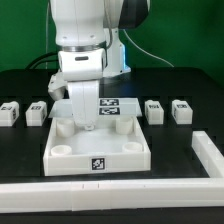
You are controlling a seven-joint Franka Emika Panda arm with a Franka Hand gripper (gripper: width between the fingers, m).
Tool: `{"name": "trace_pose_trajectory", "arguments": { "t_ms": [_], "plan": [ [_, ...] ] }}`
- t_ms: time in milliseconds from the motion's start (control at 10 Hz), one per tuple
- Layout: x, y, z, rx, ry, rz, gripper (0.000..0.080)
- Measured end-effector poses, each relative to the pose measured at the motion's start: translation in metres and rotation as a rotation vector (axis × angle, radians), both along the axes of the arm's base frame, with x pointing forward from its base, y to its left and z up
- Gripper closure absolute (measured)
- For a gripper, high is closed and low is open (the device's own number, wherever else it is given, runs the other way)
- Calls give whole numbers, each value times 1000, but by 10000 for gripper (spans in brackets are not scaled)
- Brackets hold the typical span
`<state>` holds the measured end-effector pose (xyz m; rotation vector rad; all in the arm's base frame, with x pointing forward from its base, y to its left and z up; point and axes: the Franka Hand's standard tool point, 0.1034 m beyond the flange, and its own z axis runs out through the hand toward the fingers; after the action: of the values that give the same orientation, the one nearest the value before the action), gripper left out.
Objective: Assemble one leg
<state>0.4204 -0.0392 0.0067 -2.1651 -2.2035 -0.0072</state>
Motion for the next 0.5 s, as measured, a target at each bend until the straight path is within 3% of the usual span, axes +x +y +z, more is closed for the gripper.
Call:
{"name": "trace_pose_trajectory", "arguments": {
  "t_ms": [100, 200, 500],
  "plan": [
    [2, 2, 0, 0, -2, -12, 739],
    [12, 15, 2, 5, -13, -46, 739],
    [56, 65, 17, 20, -17, -96, 739]
  ]
}}
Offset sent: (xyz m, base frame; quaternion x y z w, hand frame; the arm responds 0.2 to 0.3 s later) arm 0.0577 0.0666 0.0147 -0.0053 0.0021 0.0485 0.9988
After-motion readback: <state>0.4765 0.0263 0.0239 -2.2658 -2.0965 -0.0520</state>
